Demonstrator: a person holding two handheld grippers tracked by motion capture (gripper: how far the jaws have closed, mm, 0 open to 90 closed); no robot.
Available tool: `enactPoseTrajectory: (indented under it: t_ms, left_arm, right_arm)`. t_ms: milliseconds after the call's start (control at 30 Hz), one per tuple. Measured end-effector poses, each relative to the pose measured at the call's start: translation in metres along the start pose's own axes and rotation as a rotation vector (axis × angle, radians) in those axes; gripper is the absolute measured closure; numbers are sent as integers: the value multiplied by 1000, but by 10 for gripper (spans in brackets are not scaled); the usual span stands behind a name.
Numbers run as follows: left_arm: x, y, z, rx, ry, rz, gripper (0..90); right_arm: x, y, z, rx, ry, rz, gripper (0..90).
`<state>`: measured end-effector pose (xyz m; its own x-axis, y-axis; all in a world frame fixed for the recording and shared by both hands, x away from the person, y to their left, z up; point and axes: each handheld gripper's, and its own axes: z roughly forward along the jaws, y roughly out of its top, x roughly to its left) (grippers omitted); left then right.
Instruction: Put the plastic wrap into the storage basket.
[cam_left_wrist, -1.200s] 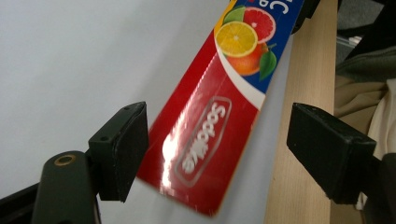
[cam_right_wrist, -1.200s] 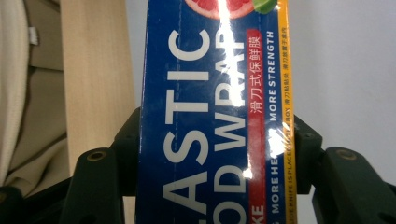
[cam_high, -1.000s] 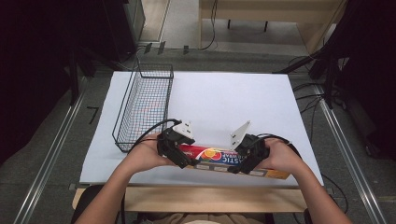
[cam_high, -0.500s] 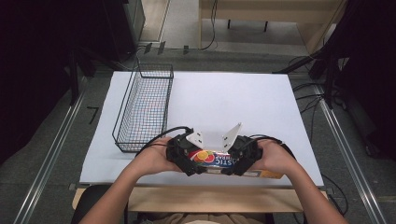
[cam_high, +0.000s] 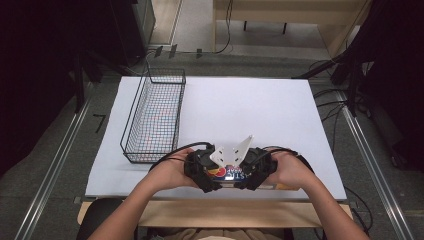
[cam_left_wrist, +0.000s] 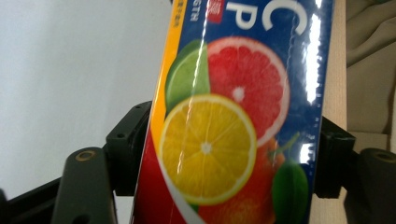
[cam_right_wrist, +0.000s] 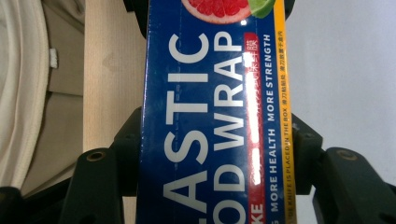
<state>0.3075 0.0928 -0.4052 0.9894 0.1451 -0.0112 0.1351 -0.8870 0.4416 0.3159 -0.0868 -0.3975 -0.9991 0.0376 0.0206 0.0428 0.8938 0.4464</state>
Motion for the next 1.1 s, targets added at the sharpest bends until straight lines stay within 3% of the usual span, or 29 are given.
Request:
enactPoseTrajectory:
  t_ms: [100, 200, 300, 433, 600, 667, 833, 867, 933, 1100]
  left_arm:
    - [1, 0, 0, 2, -61, -17, 369]
    - [-1, 0, -2, 13, -76, -13, 383]
    - [-3, 2, -4, 12, -56, -6, 390]
    - [-5, 6, -6, 29, -53, -49, 397]
    - [-7, 6, -7, 28, -44, -35, 402]
    - [-8, 5, -8, 31, -32, -17, 402]
    - [-5, 2, -12, 2, -32, -32, 400]
    - [-4, 2, -12, 3, -42, -46, 400]
    - [-3, 0, -13, 9, -27, -36, 400]
    - [0, -3, -17, 14, -23, -76, 398]
  right_arm:
    - [1, -2, 1, 3, 13, -17, 403]
    - [1, -4, 1, -9, 44, -24, 400]
    - [3, -4, 0, -17, 44, -26, 399]
    - [0, -7, -1, -35, 42, -21, 389]
    - [0, -10, -3, -53, 50, -10, 380]
    - [-3, -12, -5, -80, 76, -15, 342]
    - [-2, -20, -16, -151, 90, -22, 234]
    - [-2, -20, -17, -154, 83, -25, 232]
    - [-4, -22, -21, -180, 74, -34, 221]
    - [-10, -33, -35, -208, 33, 6, 219]
